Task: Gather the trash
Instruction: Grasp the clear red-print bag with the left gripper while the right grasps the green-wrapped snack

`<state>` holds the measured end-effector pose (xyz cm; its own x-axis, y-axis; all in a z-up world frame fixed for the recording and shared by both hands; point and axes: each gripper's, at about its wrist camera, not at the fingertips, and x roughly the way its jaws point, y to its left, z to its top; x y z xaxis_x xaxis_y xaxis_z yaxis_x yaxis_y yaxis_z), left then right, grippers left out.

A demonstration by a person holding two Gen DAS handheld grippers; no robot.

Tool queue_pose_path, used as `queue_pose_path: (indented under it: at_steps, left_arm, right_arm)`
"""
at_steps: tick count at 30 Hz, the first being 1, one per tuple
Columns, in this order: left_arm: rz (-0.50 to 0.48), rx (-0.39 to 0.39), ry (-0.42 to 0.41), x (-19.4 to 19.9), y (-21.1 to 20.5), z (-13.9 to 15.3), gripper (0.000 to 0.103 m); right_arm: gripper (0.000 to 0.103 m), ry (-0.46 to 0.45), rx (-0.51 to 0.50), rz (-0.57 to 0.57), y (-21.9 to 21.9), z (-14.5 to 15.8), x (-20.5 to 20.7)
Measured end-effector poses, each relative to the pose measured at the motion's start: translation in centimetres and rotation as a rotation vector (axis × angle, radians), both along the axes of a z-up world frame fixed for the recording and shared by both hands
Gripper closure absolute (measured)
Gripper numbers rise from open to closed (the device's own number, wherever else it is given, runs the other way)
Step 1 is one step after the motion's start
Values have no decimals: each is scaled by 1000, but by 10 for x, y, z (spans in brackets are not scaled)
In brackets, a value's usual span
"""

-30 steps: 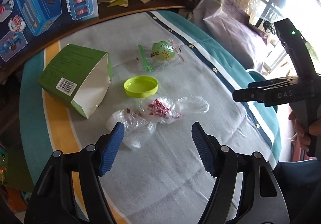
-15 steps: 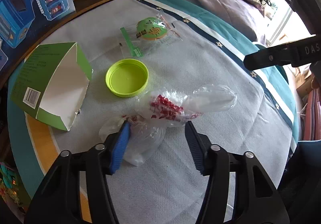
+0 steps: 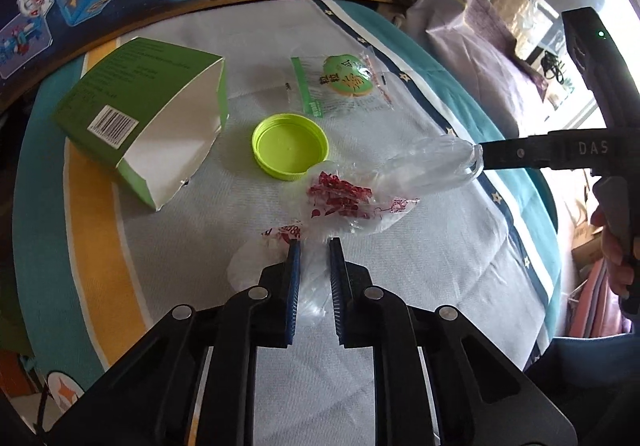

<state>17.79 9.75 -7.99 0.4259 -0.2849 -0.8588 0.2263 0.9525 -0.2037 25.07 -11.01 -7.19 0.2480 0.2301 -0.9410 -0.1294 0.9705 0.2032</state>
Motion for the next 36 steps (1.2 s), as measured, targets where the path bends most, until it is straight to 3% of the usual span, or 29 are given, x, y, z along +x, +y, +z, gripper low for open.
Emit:
queue_pose_path:
  at_steps: [7,11,19,20,21,22,24,30,36]
  left_arm:
    - [111,-43,-33,0,24,17,88]
    - [110,-29,-60,7,15,20,88]
    - [141,-52,-24,25,18,8,88]
    - [143,-52,-19,26,18,7,88]
    - [146,-49,-13,28,17,5,88]
    - [149,-48,-8,29,17,4,88]
    - [155,-46,-3,29,16,2,88]
    - [152,-39,-11,23,6,8,88]
    - [133,-35,-29,12,-12,19,88]
  right_arm:
    - [21,-52,46,50,30,1,47]
    - [21,-65,73,76,41,-11,71]
    - [22,-78,116,110,56,-36,104]
    - [32,-84,119,120,58,-37,103]
    - [51,-93,109,133,60,-37,102]
    - [52,-99,101,148,62,-35,99]
    - [67,-90,108,169,63,-33,93]
    - [76,-118,107,150,44,-12,68]
    - [77,-148,131,99,9,10,40]
